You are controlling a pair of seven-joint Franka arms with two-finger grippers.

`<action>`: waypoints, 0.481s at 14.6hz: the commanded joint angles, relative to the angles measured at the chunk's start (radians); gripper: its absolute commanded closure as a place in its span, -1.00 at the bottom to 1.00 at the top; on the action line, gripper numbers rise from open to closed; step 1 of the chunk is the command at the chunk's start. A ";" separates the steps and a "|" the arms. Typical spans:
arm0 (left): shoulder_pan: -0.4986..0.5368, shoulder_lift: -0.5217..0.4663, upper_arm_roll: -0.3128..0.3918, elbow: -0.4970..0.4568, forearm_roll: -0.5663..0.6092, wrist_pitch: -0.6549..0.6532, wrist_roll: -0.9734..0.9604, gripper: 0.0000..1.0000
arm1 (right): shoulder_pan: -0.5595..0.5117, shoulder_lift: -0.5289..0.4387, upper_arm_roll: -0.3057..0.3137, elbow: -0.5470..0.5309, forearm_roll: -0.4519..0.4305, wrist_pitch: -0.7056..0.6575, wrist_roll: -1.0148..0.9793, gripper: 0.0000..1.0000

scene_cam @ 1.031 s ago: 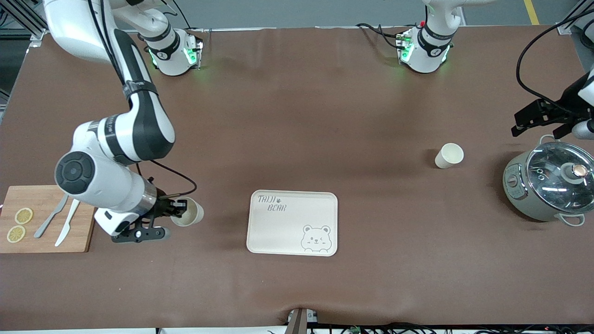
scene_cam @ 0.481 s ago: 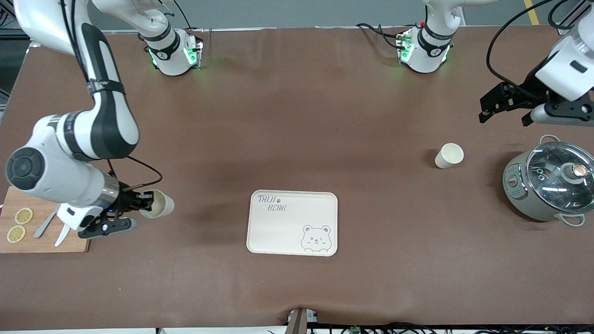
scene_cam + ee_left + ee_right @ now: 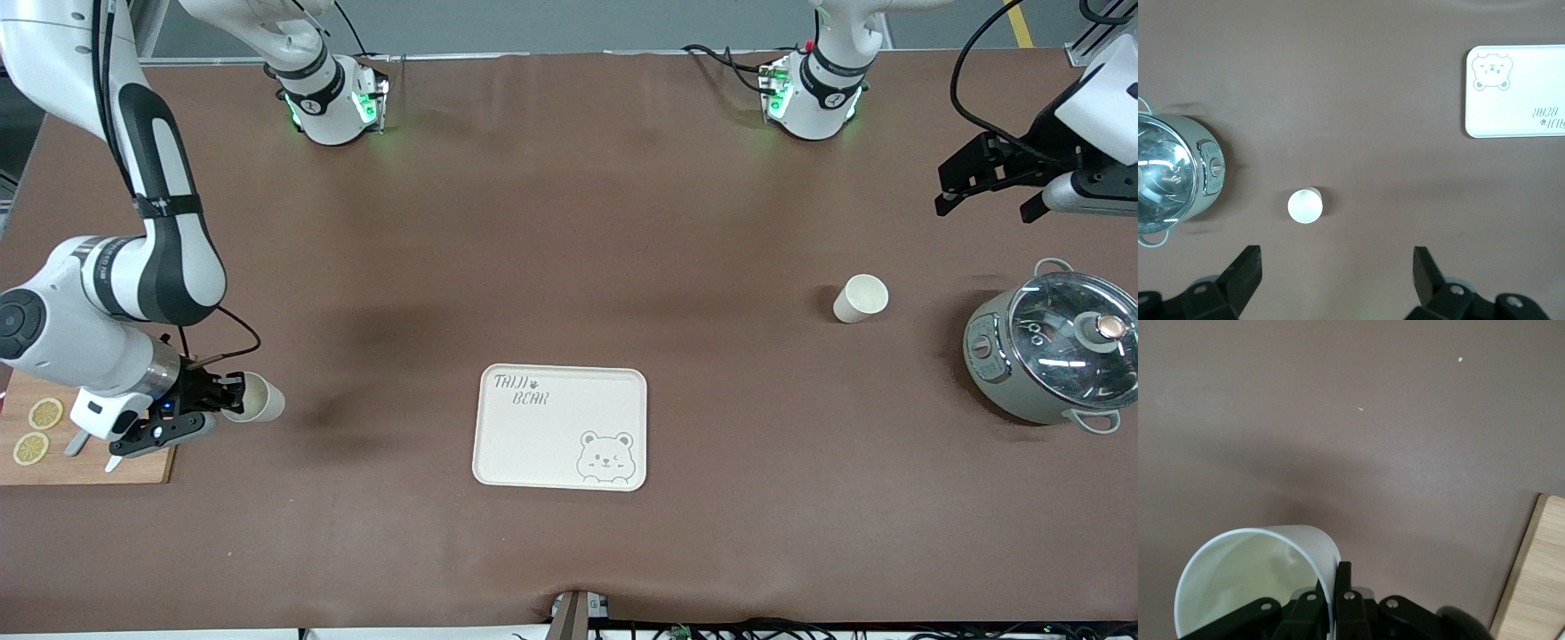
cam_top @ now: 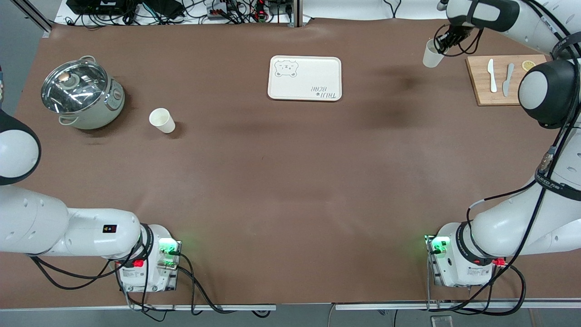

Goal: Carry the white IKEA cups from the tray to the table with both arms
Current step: 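Lower the cup onto the table beside the cutting board with the right gripper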

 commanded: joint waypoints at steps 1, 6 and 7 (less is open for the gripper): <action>-0.001 0.001 -0.002 0.017 0.029 -0.023 -0.007 -1.00 | -0.009 -0.027 0.019 -0.113 0.001 0.137 -0.029 1.00; -0.009 0.009 -0.015 0.008 0.127 -0.066 0.085 -1.00 | -0.006 0.019 0.023 -0.124 0.004 0.208 -0.029 1.00; -0.009 0.009 -0.015 0.010 0.125 -0.078 0.092 -1.00 | -0.004 0.027 0.023 -0.124 0.004 0.221 -0.029 1.00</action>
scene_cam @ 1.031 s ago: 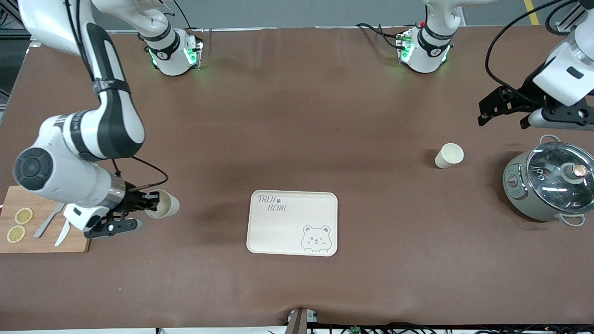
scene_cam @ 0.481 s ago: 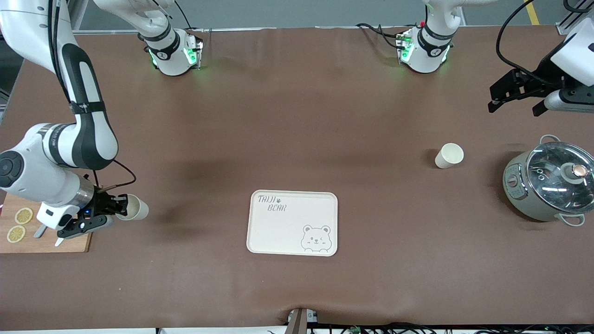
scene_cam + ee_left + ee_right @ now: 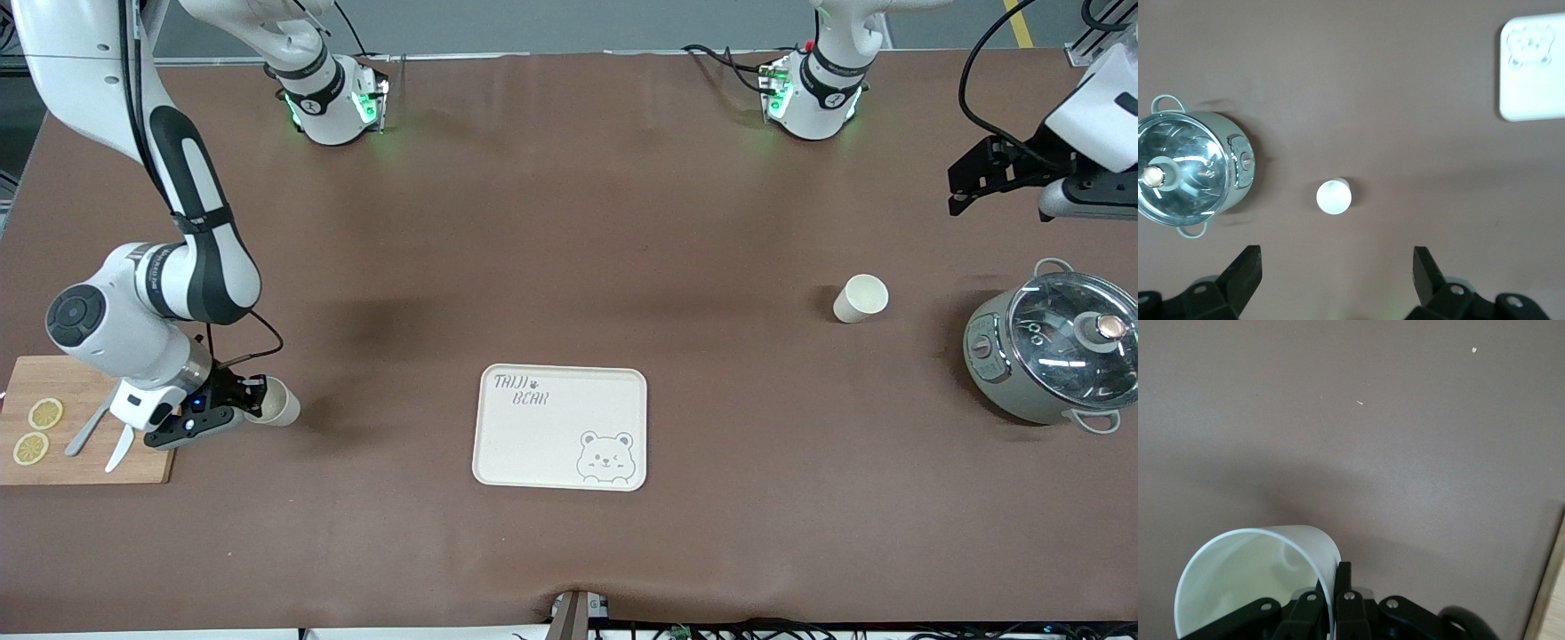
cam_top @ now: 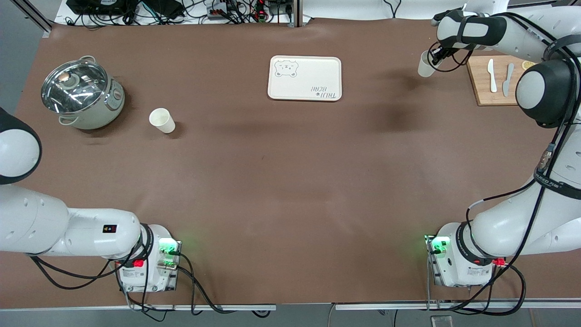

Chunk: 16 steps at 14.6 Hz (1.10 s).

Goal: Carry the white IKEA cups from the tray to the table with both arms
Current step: 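Lower the cup onto the table beside the cutting board with the right gripper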

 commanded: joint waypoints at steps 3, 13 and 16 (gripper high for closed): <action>-0.009 0.006 -0.007 0.009 0.029 -0.063 0.040 -1.00 | -0.003 0.027 0.010 -0.013 0.004 0.066 -0.018 1.00; -0.007 0.015 -0.007 0.009 0.012 -0.106 0.046 -1.00 | -0.009 0.081 0.026 -0.013 0.005 0.135 -0.018 0.99; -0.007 0.015 -0.007 0.012 0.009 -0.074 0.037 -1.00 | -0.009 0.082 0.026 -0.011 0.004 0.138 -0.018 0.99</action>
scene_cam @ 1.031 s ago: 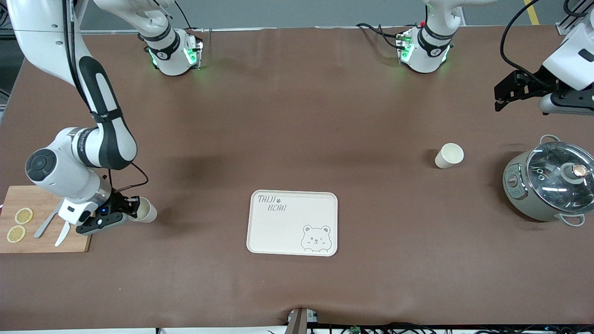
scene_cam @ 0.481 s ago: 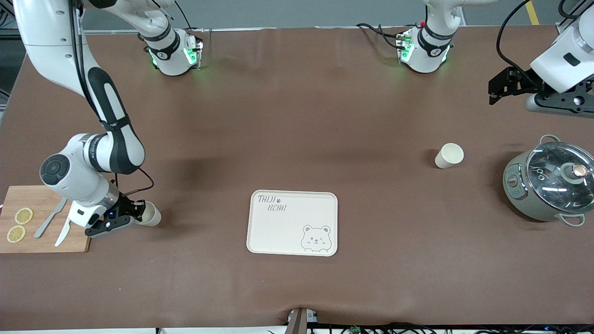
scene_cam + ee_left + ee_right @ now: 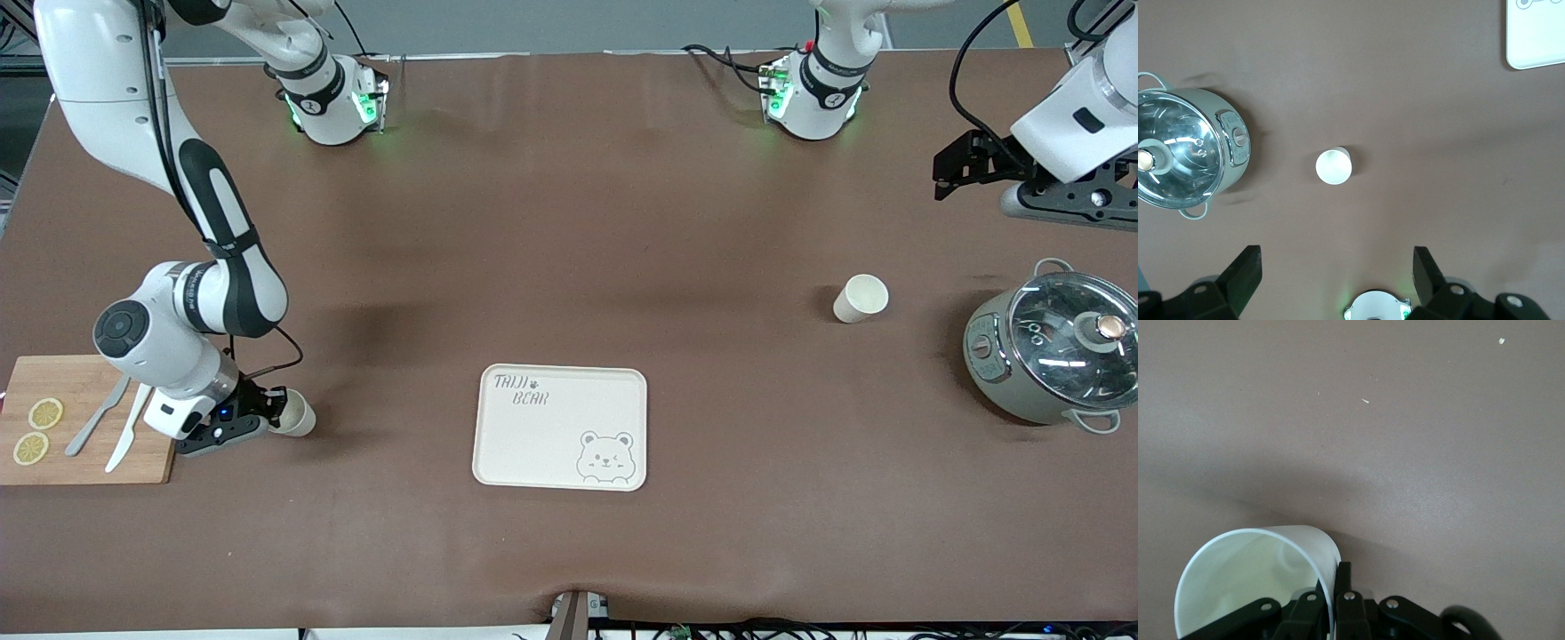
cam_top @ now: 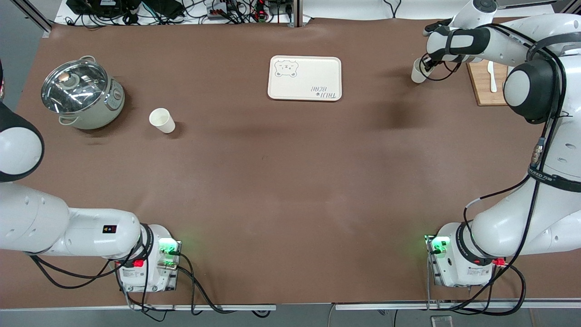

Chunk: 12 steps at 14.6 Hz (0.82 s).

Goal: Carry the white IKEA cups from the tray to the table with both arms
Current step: 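Lower the cup onto the table beside the cutting board with the right gripper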

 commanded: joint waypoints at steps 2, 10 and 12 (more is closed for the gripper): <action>0.001 -0.001 -0.003 0.014 0.005 0.022 -0.011 -1.00 | -0.012 -0.002 0.017 -0.010 0.004 0.017 -0.016 0.98; 0.009 -0.001 0.001 0.012 -0.025 0.075 -0.019 -1.00 | -0.012 0.015 0.019 -0.010 0.004 0.047 -0.013 0.50; 0.009 -0.001 0.006 0.012 -0.027 0.076 -0.020 -1.00 | -0.012 0.013 0.019 -0.008 0.004 0.047 -0.011 -0.38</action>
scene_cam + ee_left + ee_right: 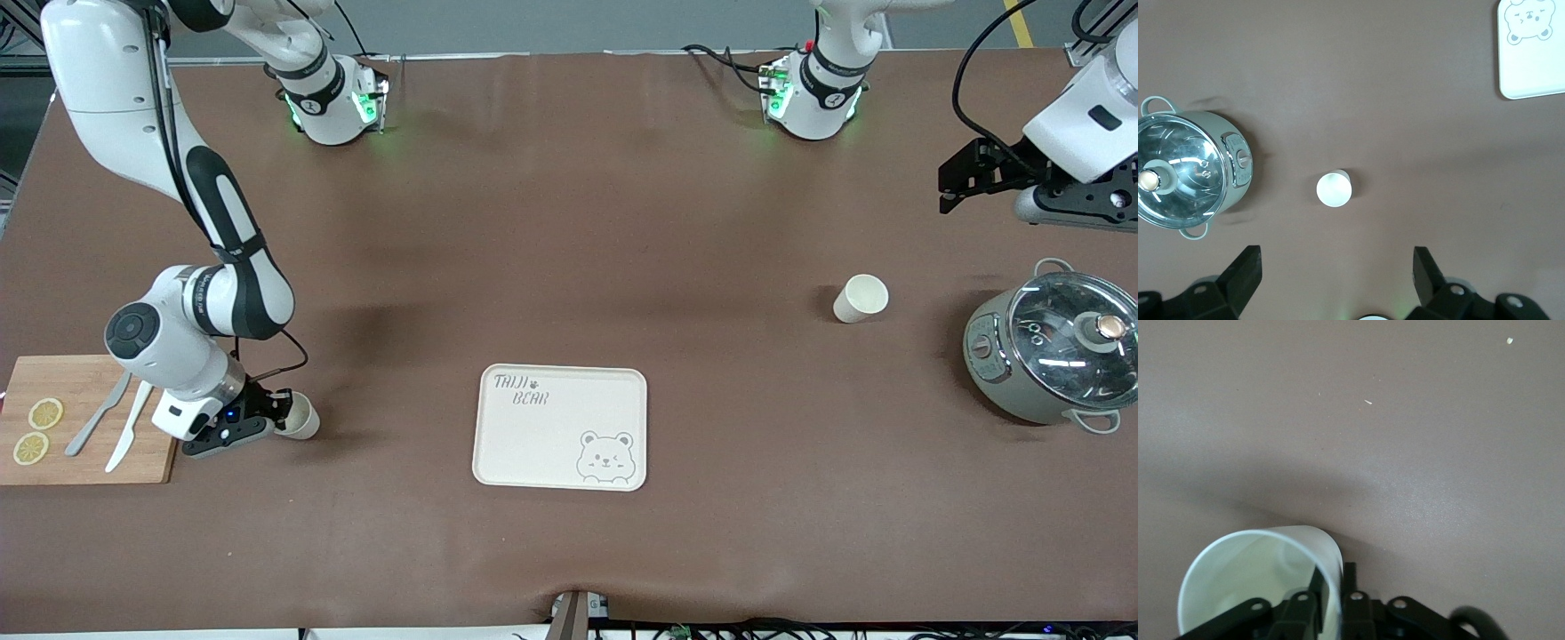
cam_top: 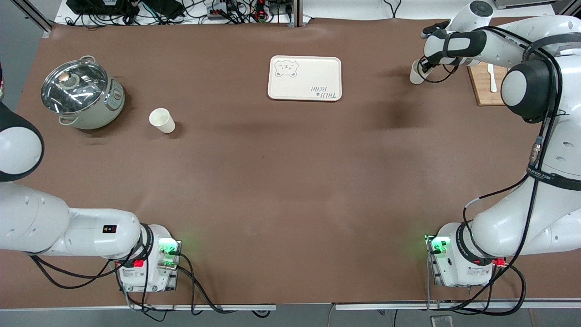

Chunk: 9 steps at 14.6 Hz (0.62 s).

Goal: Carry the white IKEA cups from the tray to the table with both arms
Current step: 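Lower the cup onto the table beside the cutting board with the right gripper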

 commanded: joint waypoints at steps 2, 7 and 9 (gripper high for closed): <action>0.007 -0.001 0.003 0.009 -0.018 0.005 -0.010 -1.00 | -0.014 -0.007 0.013 -0.007 0.004 0.009 -0.013 -1.00; 0.008 0.005 0.004 0.009 -0.018 0.009 -0.015 -1.00 | -0.017 -0.018 0.011 0.010 0.004 -0.008 -0.013 -1.00; 0.008 0.005 0.004 0.009 -0.018 0.009 -0.013 -1.00 | -0.027 -0.024 0.011 0.036 0.004 -0.061 -0.014 -1.00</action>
